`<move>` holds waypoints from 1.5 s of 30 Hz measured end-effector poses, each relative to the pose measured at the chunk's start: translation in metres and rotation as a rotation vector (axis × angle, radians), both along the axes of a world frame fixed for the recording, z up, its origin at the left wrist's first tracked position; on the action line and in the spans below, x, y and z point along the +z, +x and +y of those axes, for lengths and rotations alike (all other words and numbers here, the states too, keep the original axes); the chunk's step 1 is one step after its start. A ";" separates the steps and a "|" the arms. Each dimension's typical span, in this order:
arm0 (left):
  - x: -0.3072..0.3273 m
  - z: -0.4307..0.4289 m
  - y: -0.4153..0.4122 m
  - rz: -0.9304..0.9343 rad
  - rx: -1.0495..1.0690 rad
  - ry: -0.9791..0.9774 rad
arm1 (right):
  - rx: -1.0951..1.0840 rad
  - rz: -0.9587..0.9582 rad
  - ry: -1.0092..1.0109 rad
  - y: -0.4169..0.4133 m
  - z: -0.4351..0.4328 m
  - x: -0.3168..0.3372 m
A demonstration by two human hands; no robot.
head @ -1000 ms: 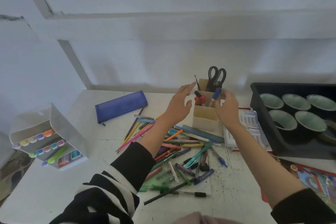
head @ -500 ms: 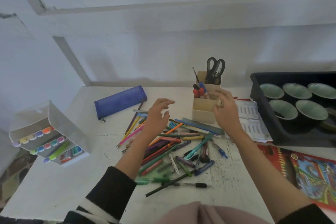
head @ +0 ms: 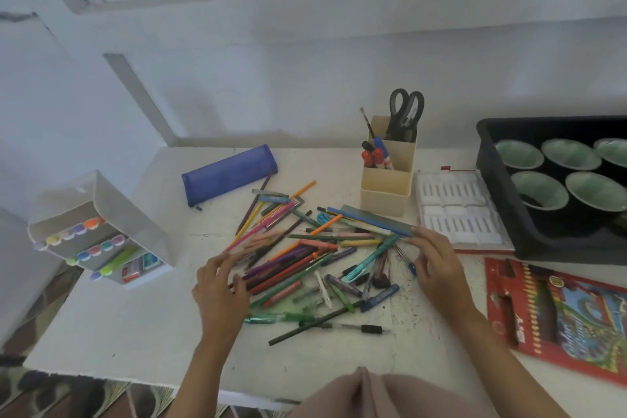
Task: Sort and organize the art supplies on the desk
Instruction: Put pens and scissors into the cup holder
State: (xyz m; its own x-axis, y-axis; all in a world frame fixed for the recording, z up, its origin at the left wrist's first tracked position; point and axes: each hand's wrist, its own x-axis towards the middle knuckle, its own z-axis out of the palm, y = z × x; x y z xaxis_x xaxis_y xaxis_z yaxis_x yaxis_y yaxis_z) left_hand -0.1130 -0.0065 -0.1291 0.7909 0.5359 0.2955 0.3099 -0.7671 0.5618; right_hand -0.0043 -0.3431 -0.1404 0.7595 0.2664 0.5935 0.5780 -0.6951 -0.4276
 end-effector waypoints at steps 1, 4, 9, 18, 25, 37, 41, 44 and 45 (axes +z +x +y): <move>-0.005 0.000 -0.008 0.040 0.033 0.016 | 0.022 -0.017 -0.015 -0.001 0.001 0.000; -0.012 -0.006 -0.022 0.130 0.067 0.040 | 0.067 0.000 -0.059 -0.002 0.003 -0.002; -0.012 -0.012 -0.019 0.204 -0.021 0.137 | 0.132 0.023 -0.110 -0.002 0.002 -0.004; -0.009 -0.016 -0.027 0.166 0.006 0.138 | 0.196 0.026 -0.153 -0.001 0.001 -0.008; -0.010 -0.015 -0.025 0.159 0.026 0.081 | 0.173 0.000 -0.152 0.002 0.003 -0.007; 0.030 -0.013 0.079 0.167 -0.107 0.149 | 0.128 0.036 -0.168 -0.001 0.003 -0.006; 0.031 -0.009 0.107 0.445 -0.210 0.265 | 0.095 0.011 -0.155 -0.004 0.003 -0.003; 0.026 -0.004 0.111 0.456 -0.234 0.264 | 0.032 -0.019 -0.149 -0.006 0.003 -0.003; 0.024 -0.002 0.111 0.442 -0.232 0.273 | 0.013 -0.027 -0.149 -0.007 0.003 -0.003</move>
